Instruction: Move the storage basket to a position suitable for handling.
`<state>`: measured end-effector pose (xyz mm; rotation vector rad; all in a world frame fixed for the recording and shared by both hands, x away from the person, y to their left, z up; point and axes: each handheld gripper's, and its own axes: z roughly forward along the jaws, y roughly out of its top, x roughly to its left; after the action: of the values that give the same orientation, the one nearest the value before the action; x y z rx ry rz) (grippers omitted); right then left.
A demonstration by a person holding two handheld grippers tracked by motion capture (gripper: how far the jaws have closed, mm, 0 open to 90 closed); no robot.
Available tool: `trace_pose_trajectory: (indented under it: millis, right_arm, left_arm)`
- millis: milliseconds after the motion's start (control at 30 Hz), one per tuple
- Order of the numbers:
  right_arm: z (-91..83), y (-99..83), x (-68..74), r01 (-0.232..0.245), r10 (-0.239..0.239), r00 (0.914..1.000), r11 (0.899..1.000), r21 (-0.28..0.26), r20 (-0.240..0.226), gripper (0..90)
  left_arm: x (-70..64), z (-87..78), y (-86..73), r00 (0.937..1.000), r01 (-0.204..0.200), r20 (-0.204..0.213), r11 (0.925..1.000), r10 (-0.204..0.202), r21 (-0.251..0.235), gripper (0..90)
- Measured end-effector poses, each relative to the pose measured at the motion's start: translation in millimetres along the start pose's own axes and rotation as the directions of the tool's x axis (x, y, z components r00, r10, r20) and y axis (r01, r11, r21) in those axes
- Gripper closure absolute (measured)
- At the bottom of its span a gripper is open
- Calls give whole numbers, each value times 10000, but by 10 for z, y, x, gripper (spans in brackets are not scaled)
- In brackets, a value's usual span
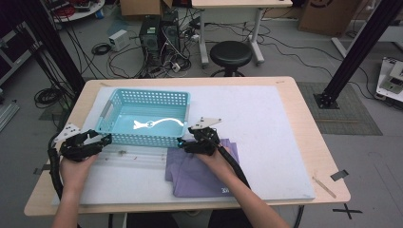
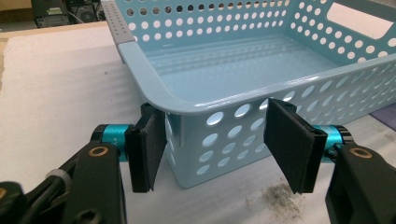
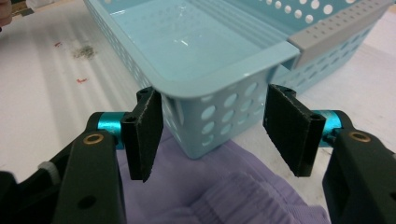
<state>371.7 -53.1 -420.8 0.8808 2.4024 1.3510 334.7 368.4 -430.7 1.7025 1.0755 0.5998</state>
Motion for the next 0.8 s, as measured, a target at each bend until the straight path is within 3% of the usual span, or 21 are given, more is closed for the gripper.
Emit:
trace_pose_trajectory:
  millis: [233, 433, 567, 700, 800]
  right_arm:
    - [32, 65, 18, 335, -335, 9994, 9994, 48, -10, 565]
    - [-6, 92, -107, 172, -172, 9998, 9998, -39, 83, 578]
    - [-40, 103, -153, 89, -88, 9999, 9998, -175, 54, 578]
    - [-113, 143, -245, -85, 85, 10000, 9994, -328, 6, 572]
    - [-199, 166, -331, -197, 207, 9995, 9990, -406, 256, 571]
  left_arm:
    - [15, 23, -3, 9993, 275, 260, 9996, -274, -34, 390]
    - [-6, 48, 11, 9987, 301, 430, 9990, -287, -321, 448]
    - [-42, 76, 60, 9990, 215, 387, 9995, -205, -248, 447]
    - [-118, 146, 174, 9994, 76, 350, 9996, -67, -260, 439]
    - [-190, 220, 208, 9985, -22, 545, 9994, 40, -331, 443]
